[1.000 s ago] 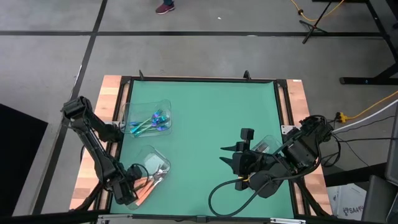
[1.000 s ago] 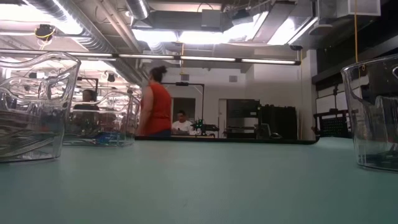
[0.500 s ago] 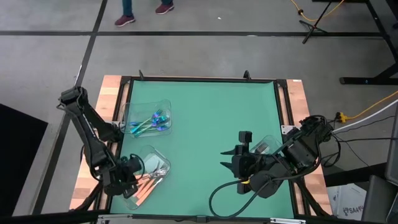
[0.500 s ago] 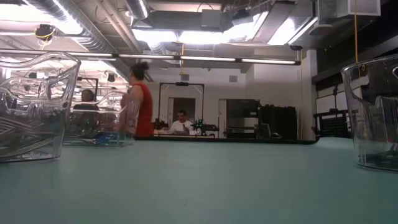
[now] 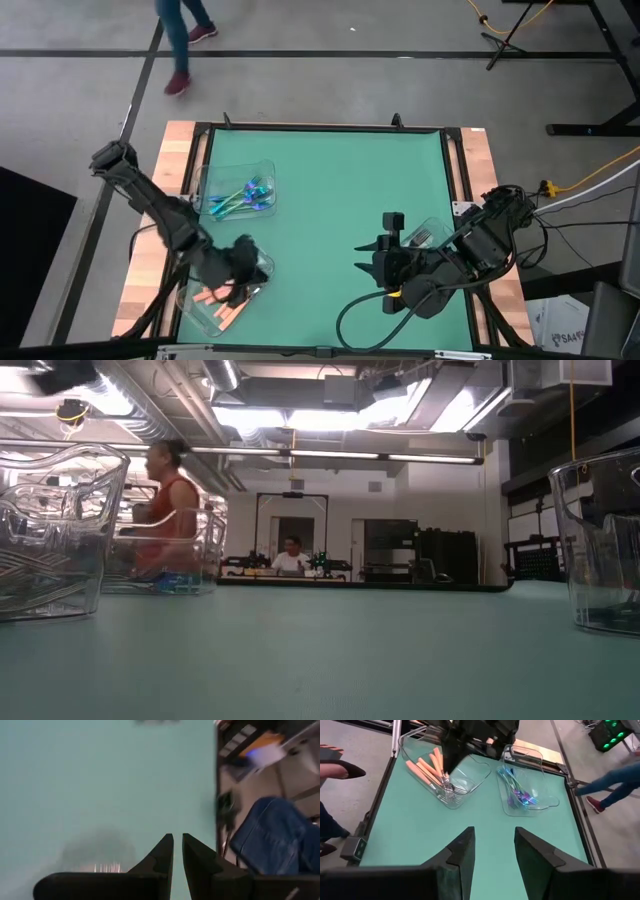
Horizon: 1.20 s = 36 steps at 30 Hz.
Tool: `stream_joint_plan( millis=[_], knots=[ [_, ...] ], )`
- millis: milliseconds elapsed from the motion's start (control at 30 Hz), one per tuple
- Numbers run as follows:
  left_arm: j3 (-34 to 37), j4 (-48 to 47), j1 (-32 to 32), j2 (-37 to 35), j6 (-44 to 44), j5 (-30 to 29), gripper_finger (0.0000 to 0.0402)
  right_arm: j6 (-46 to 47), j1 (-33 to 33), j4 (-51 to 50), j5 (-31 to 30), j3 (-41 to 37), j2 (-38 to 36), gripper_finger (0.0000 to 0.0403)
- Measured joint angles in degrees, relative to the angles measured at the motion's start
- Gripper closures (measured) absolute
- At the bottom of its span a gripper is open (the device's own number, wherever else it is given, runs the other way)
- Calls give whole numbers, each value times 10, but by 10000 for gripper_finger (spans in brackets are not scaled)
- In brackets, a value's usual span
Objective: Sort silverware by color (type)
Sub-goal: Return to Home Position
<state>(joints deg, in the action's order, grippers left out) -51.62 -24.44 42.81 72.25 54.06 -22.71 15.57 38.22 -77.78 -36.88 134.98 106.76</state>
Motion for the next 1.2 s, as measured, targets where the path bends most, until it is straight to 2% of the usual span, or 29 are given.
stream_joint_plan(
  millis=[200,367,667,833,967,1200],
  knots=[
    [0,162,-113,0,-228,84,369,-11,-1,4,0,0,0,274],
    [-1,224,-189,-27,-353,135,369,-11,-1,16,0,0,0,288],
    [-1,223,-296,-108,-486,152,369,-41,-1,14,-1,0,0,344],
    [-1,205,-325,-171,-530,151,369,-56,0,12,0,0,-6,343],
    [0,154,-340,-229,-534,142,369,-58,0,2,16,0,-27,341],
    [0,67,-353,-335,-557,78,369,-57,0,-47,18,0,-66,347]
  ],
)
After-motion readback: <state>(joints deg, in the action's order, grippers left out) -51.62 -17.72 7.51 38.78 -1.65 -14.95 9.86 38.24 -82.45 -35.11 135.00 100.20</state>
